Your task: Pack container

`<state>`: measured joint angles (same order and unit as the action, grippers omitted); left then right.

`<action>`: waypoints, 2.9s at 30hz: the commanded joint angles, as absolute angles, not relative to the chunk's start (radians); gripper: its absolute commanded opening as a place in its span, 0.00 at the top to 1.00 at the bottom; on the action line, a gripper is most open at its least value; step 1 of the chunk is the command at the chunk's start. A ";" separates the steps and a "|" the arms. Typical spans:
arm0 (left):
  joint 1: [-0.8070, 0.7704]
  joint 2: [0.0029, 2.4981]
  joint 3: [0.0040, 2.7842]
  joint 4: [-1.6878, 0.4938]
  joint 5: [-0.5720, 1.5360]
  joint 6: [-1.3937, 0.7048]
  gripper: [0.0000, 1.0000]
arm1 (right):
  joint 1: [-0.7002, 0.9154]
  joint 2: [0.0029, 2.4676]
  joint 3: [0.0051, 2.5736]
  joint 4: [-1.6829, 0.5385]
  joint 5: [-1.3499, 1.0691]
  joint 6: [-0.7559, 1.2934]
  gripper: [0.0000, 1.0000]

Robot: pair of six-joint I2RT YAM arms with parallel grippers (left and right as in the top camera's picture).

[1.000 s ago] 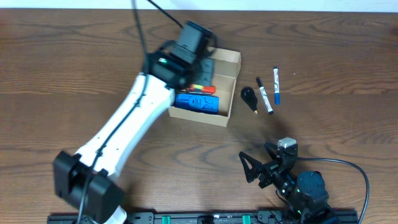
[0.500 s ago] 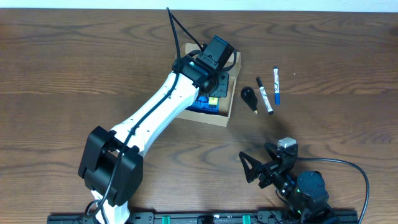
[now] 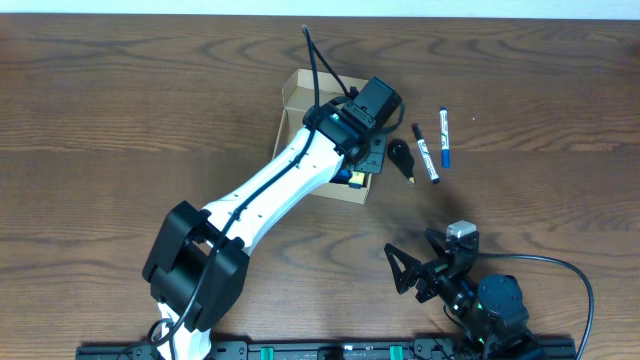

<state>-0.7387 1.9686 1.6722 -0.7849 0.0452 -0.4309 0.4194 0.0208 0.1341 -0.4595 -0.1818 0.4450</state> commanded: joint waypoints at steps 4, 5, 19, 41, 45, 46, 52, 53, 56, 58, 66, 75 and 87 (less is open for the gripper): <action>-0.740 1.975 1.671 -0.746 -0.047 -0.441 0.94 | 0.419 0.022 0.131 -0.460 -0.168 0.456 0.01; -0.740 1.975 1.671 -0.738 -0.054 -0.441 0.94 | 0.419 0.022 0.131 -0.460 -0.168 0.456 0.01; -0.740 2.037 1.664 -0.725 -0.059 -0.430 0.94 | 0.419 0.022 0.131 -0.460 -0.168 0.456 0.01; -0.740 2.041 1.662 -0.736 -0.002 -0.389 0.94 | 0.419 0.022 0.131 -0.460 -0.168 0.456 0.01; -0.740 2.041 1.662 -0.737 0.001 -0.389 0.94 | 0.419 0.022 0.131 -0.460 -0.168 0.456 0.01; -0.740 2.041 1.662 -0.737 0.001 -0.389 0.91 | 0.419 0.022 0.131 -0.460 -0.168 0.456 0.01; -0.740 2.040 1.662 -0.737 0.001 -0.389 0.55 | 0.419 0.022 0.131 -0.460 -0.168 0.456 0.01; -0.740 2.041 1.662 -0.738 0.001 -0.388 0.55 | 0.419 0.022 0.131 -0.460 -0.168 0.456 0.01; -0.740 2.040 1.662 -0.740 0.001 -0.388 0.52 | 0.419 0.022 0.131 -0.460 -0.168 0.456 0.01; -0.740 2.040 1.662 -0.743 0.001 -0.380 0.52 | 0.419 0.022 0.131 -0.460 -0.168 0.456 0.01; -0.735 2.005 1.672 -0.775 -0.001 -0.317 0.60 | 0.419 0.022 0.131 -0.460 -0.168 0.456 0.01; -0.659 1.786 1.672 -0.831 -0.034 -0.238 0.56 | 0.419 0.022 0.131 -0.460 -0.165 0.456 0.01; -0.362 1.587 1.672 -0.996 0.026 -0.033 0.51 | 0.419 0.022 0.131 -0.453 -0.236 0.565 0.01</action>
